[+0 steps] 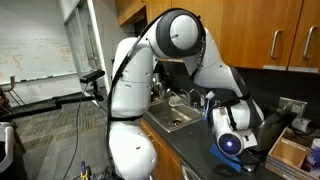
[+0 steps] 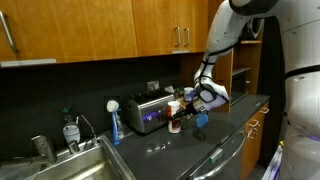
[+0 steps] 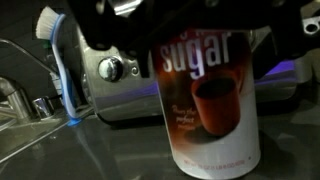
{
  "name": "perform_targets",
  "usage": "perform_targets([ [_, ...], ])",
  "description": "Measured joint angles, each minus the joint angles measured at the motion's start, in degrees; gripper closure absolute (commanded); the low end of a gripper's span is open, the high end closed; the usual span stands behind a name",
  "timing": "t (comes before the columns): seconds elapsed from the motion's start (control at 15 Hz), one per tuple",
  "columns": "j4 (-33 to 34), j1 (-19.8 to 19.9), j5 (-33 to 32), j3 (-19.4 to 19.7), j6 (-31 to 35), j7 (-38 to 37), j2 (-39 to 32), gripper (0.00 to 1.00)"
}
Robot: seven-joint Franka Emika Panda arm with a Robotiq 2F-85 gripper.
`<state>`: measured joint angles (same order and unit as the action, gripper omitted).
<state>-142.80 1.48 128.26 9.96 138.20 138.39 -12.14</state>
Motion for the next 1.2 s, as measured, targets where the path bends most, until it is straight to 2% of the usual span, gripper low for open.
perform_targets([
  [0.4, -2.44, 1.36, 0.00, 0.87, 1.42, -3.16, 5.47, 0.00],
  [1.2, -2.79, 1.39, 0.00, 0.86, 1.42, -3.34, 5.75, 0.00],
])
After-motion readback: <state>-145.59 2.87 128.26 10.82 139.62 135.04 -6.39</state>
